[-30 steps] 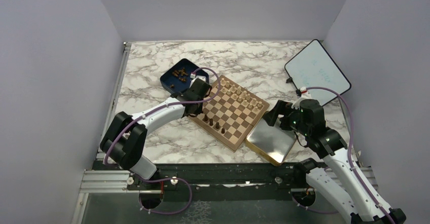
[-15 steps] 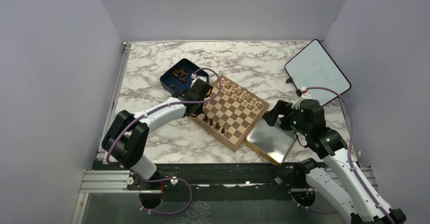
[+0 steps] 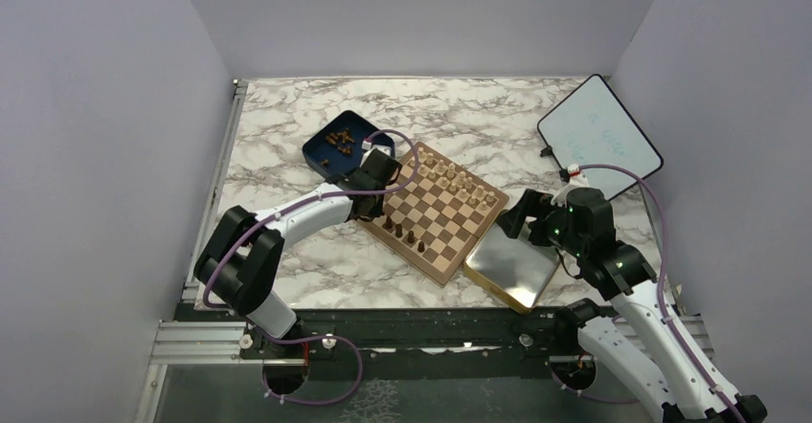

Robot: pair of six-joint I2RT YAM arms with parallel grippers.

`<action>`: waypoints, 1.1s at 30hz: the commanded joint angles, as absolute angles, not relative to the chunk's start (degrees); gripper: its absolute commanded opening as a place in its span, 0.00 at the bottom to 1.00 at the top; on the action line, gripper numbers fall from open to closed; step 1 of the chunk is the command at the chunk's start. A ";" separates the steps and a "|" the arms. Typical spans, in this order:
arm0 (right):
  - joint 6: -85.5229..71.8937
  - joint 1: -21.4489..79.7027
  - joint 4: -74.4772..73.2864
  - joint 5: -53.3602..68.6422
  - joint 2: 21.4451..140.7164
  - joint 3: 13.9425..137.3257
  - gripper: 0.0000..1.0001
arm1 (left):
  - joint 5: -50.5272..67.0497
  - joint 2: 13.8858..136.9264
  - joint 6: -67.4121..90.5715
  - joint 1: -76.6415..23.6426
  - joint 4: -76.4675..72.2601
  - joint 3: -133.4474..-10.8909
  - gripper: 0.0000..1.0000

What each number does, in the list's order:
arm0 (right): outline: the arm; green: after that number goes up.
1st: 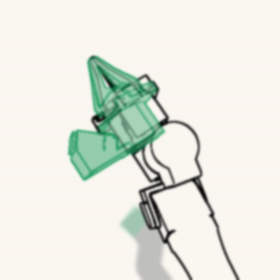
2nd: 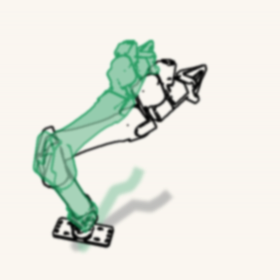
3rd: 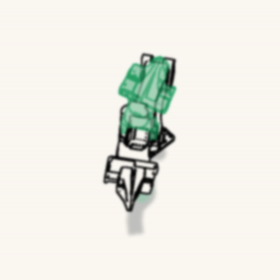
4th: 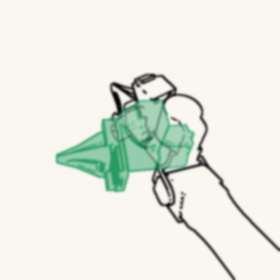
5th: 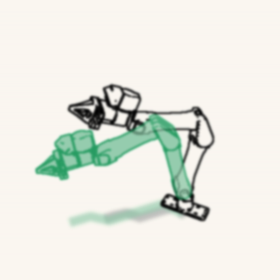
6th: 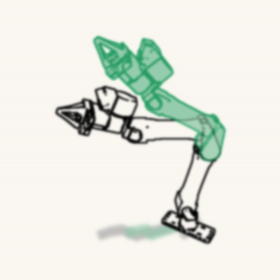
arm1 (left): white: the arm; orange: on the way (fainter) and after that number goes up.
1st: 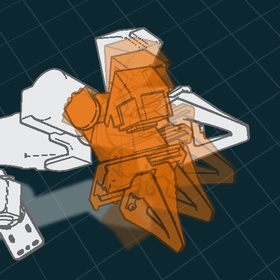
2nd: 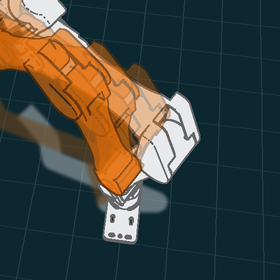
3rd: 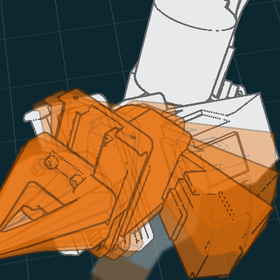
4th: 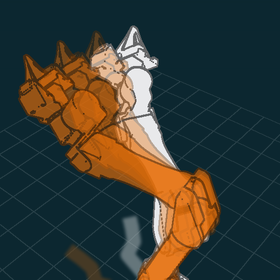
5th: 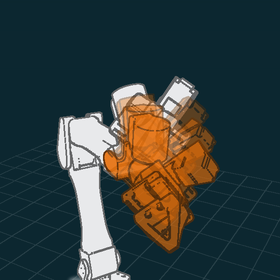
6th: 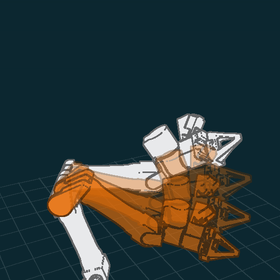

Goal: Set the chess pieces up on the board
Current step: Place the chess piece on the chessboard.

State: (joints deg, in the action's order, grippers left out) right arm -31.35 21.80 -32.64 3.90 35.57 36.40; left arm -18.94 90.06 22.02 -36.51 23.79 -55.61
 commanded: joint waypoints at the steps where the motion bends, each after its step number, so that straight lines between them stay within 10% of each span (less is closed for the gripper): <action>1: -30.41 21.99 -31.04 3.78 35.24 36.45 0.94 | -19.86 90.15 21.80 -36.74 25.46 -56.89 0.29; 33: -30.40 22.07 -31.03 3.87 34.72 36.24 0.94 | -16.88 94.35 10.14 -21.75 31.65 -83.23 0.41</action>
State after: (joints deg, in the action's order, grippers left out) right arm -31.22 21.80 -32.60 3.90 35.22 36.40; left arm -19.09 91.72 13.34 -25.32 31.20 -78.70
